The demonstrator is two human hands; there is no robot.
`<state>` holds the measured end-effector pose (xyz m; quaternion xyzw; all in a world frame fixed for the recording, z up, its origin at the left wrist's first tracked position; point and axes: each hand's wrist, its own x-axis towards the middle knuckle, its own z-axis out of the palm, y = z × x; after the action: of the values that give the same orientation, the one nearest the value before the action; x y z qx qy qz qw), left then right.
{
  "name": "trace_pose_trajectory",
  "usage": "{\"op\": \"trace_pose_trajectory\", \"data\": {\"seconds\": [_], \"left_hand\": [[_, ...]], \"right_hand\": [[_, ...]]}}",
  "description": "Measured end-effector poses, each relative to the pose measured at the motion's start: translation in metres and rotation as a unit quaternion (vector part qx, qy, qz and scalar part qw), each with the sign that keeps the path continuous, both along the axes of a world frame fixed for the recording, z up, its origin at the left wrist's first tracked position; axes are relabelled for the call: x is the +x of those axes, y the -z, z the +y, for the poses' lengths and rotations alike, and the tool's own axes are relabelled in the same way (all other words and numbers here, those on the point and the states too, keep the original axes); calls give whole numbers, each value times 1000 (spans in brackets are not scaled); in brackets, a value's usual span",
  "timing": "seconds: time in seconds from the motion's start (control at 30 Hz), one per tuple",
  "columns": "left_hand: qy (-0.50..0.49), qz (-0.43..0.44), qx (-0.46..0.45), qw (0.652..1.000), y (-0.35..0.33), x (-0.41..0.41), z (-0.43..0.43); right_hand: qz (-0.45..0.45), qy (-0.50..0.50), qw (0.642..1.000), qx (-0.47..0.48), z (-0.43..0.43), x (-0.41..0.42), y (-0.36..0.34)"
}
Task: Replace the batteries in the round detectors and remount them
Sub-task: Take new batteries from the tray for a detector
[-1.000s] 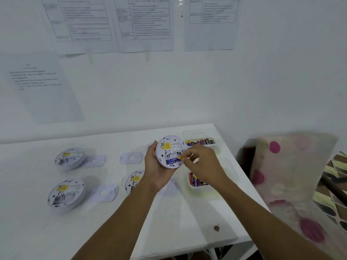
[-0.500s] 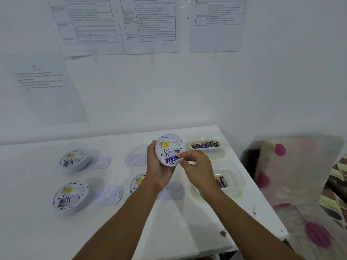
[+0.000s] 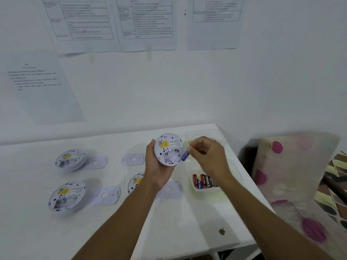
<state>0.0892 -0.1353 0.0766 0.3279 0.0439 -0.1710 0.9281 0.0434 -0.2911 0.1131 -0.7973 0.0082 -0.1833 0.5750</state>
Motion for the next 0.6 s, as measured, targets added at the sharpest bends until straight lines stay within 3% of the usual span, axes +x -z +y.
{"op": "trace_pose_trajectory", "data": {"seconds": [0.1,0.17,0.27,0.47,0.6], "left_hand": [[-3,7,-15,1000,3,3,5],[-3,10,-19,1000,4,3,4],[4,17,-16,1000,5,0,-2],[12,10,-22,1000,7,-4,-5],[22,5,-27,999,9,-4,-2]], "right_hand": [[80,-11,988,-132,-51,4,3],[147,-27,954,-259,-73,7,9],[195,-74,905,-372,-82,11,20],[210,-101,870,-434,-82,15,36],[182,-90,890,-409,-84,12,40]]}}
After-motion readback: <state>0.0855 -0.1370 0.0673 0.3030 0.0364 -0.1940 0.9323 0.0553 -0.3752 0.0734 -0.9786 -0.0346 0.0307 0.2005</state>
